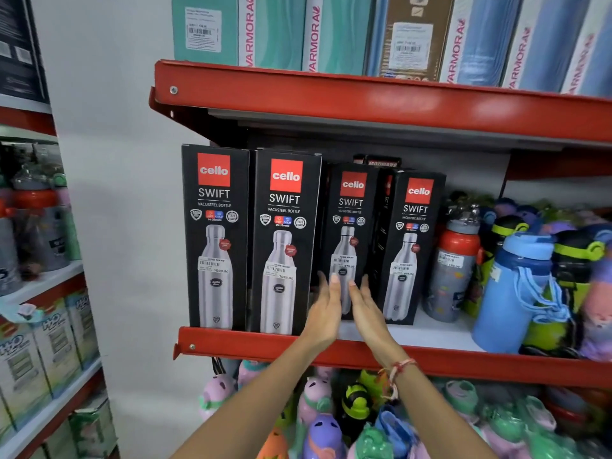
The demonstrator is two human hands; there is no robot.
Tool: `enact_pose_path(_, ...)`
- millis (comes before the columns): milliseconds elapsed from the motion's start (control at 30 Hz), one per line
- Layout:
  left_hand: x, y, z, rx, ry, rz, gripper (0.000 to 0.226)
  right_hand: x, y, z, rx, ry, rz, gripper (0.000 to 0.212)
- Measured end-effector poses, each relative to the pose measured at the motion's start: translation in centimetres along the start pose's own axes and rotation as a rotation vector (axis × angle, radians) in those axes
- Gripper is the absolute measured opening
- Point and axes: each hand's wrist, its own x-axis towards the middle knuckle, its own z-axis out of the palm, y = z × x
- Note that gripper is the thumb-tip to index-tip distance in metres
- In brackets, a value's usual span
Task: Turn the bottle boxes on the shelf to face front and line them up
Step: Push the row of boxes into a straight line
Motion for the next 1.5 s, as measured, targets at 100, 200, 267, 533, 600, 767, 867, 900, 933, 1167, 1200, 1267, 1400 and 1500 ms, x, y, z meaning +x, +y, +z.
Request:
enact_pose_path(100, -0.4, -0.2, 0.2, 0.016, 0.039, 0.020, 0.068, -0.1, 0.1, -0.5, -0.068, -0.017, -0.034, 0.070)
enact_pose_path(200, -1.6, -0.5, -0.5, 0.070, 0.033, 0.070, 0.068, -1.3, 0.4, -1.2, -0.120, -0.040, -0.060, 0.073)
enact_pose_path(267, -2.7, -0.7, -1.1, 0.070, 0.010, 0.102, 0.067, -2.3, 0.8, -1.8, -0.114, -0.055, -0.076, 0.070)
enact_pose_path(533, -5.8, -1.1, -2.4, 0.033, 0.013, 0.120, 0.074, -6.0, 1.1, -3.3, -0.060, -0.089, -0.136, 0.064)
enact_pose_path(600, -6.0, -1.4, -2.4, 0.022, 0.016, 0.119, 0.080, -6.5, 1.0, -3.5, -0.058, -0.096, -0.150, 0.064)
enact_pose_path(767, -6.5, -1.8, -2.4, 0.017, -0.001, 0.120, 0.082, -6.9, 1.3, -3.6, -0.069, -0.087, -0.161, 0.064)
enact_pose_path(867, -6.8, -1.7, -1.9, 0.105, 0.114, 0.179, 0.064, -7.0, 1.7, -3.6, -0.038, -0.090, -0.169, 0.062)
enact_pose_path(900, -6.9, -1.5, -1.5, 0.166, 0.220, 0.226, 0.054, -6.9, 1.7, -3.8, -0.028, -0.073, -0.176, 0.061)
enact_pose_path(933, -7.1, -1.2, -1.1, 0.208, 0.330, 0.301, 0.045, -6.9, 1.8, -4.1, -0.016, -0.036, -0.188, 0.058)
enact_pose_path(1167, -5.2, 1.8, 5.7, 0.008, -0.005, 0.331, 0.048, -2.1, 2.6, -8.7, 0.017, 0.297, -0.205, 0.049)
enact_pose_path(1200, -4.3, 1.9, 6.8, -0.014, -0.045, 0.270, 0.055, -1.1, 3.0, -9.2, 0.026, 0.254, -0.177, 0.053)
enact_pose_path(1267, -2.4, 1.9, 8.5, -0.038, -0.058, 0.162, 0.065, 0.5, 3.7, -9.8, 0.032, 0.151, -0.135, 0.060)
enact_pose_path(1400, 0.7, 2.1, 10.0, -0.010, -0.020, -0.007, 0.078, 2.6, 4.9, -10.7, 0.038, 0.042, -0.081, 0.063)
enact_pose_path(1500, 0.9, 2.4, 10.2, -0.016, -0.004, -0.005, 0.070, 2.5, 4.8, -11.2, 0.041, 0.027, -0.098, 0.061)
